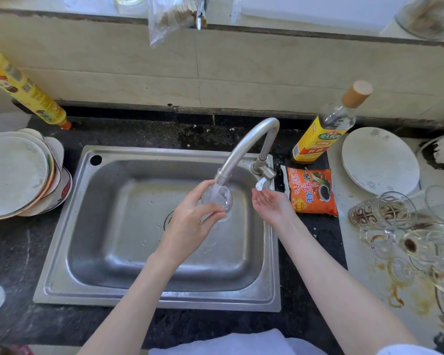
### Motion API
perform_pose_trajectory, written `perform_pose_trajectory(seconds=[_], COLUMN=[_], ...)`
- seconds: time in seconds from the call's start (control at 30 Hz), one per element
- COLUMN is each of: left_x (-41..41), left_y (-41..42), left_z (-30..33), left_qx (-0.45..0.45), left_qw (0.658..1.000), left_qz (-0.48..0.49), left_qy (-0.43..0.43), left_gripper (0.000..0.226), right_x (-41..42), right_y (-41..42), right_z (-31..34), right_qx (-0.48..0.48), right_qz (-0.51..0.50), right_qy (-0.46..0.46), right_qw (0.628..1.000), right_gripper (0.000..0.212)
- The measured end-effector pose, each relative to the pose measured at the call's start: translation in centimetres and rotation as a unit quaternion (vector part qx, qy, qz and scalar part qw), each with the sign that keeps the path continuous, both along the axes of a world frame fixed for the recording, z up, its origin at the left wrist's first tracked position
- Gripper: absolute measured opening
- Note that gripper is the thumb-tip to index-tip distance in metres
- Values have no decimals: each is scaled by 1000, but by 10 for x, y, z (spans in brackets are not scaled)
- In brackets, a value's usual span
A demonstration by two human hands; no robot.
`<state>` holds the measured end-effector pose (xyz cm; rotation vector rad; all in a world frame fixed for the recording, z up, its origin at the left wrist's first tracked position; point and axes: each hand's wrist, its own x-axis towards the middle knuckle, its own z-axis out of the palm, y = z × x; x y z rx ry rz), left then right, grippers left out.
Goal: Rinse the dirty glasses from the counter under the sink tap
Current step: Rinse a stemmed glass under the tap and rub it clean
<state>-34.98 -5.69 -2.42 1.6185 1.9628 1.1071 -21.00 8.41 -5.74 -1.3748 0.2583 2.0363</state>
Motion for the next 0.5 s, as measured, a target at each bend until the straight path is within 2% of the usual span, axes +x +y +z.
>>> perform_pose_trajectory(seconds=[0.2,0.5], left_x=[-2,-2], left_y=[4,6], left_z=[-2,7], left_qx=[-18,-10], left_qw=[1000,1000], left_qz=[-4,-12], left_qy=[-2,4], left_gripper=[14,11], right_x=[7,34], right_y=[16,58], right_z=[17,39], right_qx=[-6,-81], right_qz=[-50,-91], right_qy=[10,97], right_qw=[999,988], right_gripper=[34,40])
